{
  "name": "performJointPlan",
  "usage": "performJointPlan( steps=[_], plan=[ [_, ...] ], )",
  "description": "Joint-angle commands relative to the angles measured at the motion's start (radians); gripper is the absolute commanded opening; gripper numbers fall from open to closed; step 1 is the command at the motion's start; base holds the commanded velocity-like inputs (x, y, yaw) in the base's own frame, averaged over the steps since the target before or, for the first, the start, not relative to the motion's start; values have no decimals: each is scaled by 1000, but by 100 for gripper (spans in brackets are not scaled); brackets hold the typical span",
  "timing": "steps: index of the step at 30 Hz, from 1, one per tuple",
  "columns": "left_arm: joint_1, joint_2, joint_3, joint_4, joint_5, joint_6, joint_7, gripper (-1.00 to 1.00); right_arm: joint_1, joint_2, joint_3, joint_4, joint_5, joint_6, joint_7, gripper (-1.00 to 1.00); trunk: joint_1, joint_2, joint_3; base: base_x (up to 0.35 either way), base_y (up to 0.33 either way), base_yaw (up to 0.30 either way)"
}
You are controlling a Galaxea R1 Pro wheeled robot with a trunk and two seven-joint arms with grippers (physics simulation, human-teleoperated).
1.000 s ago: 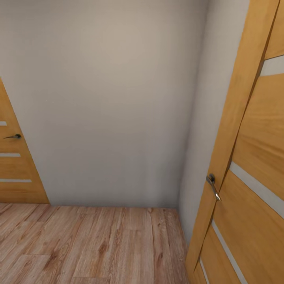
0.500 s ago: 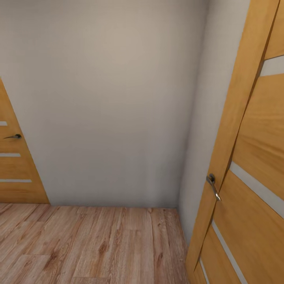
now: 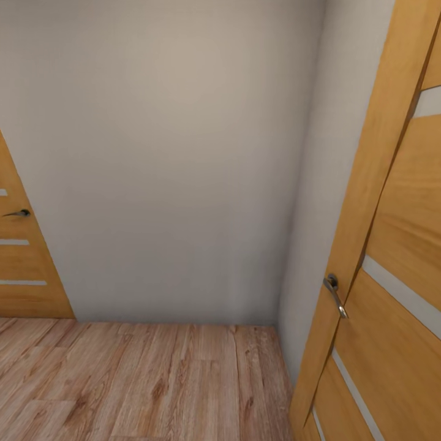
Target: Move the two storage containers from the living room to the garage. In the garage, place one container on the floor and stack the other container on top of it (either order is fine).
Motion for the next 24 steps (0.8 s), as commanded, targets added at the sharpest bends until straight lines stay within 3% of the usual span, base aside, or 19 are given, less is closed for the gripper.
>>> performJointPlan(
  steps=[1,24],
  plan=[
    [0,0,-9,1,3,-3,7,100,1,0,7,-2,5,1,-10,100,0,0,0,3,0,0],
    [0,1,-9,1,2,-3,7,100,1,0,8,-2,5,1,-12,100,0,0,0,52,0,0]
  ],
)
